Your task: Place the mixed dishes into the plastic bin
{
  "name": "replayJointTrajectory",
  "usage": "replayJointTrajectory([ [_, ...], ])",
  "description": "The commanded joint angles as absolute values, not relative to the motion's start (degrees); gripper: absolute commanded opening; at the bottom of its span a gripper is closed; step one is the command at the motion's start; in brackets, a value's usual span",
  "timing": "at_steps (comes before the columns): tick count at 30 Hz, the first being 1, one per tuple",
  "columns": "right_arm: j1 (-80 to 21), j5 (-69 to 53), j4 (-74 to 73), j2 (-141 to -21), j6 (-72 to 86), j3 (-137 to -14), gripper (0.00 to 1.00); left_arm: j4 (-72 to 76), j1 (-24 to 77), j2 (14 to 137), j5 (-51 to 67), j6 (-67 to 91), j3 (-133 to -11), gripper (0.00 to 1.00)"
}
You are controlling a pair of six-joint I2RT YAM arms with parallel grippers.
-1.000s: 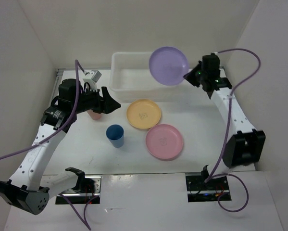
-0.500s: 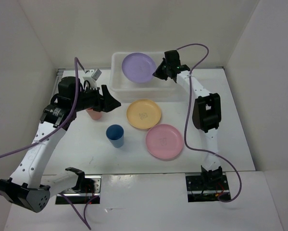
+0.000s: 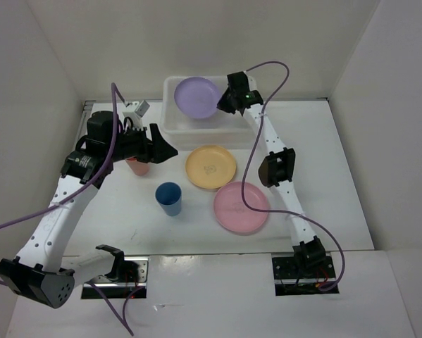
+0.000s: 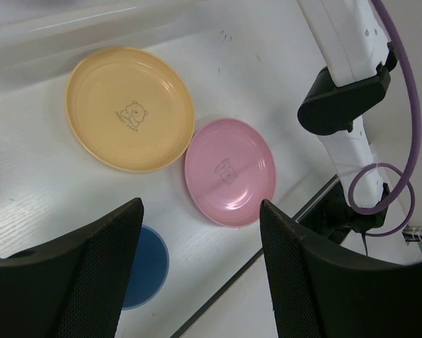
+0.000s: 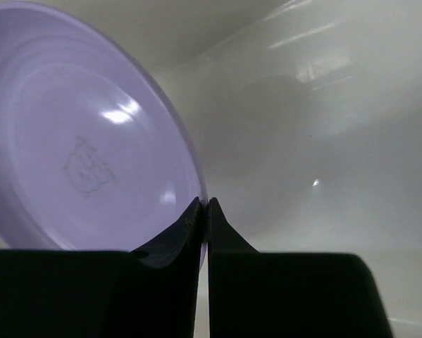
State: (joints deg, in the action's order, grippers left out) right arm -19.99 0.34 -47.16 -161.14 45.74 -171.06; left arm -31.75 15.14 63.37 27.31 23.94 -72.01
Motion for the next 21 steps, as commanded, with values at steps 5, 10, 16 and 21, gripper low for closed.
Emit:
replayJointTrajectory([
  [5, -21.01, 2.72, -56.69, -167.95, 45.70, -179.81, 0.00, -30.23, 14.68, 63.11, 28.21, 23.20, -72.69, 0.75],
  [10, -21.01, 3.87, -57.92, -168.49, 45.70, -179.74, 0.00, -30.23, 14.68, 63.11, 28.21, 23.20, -71.64, 0.77],
  [16, -21.01, 3.87, -57.92, -165.77, 44.56, -179.74, 0.24, -30.23, 14.68, 62.58, 28.82, 23.20, -71.63, 0.78],
  [21, -21.53, 3.25, -57.39, -158.13, 42.55, -179.74, 0.50, -30.23, 14.68, 61.52, 29.44, 23.20, -72.33, 0.81],
])
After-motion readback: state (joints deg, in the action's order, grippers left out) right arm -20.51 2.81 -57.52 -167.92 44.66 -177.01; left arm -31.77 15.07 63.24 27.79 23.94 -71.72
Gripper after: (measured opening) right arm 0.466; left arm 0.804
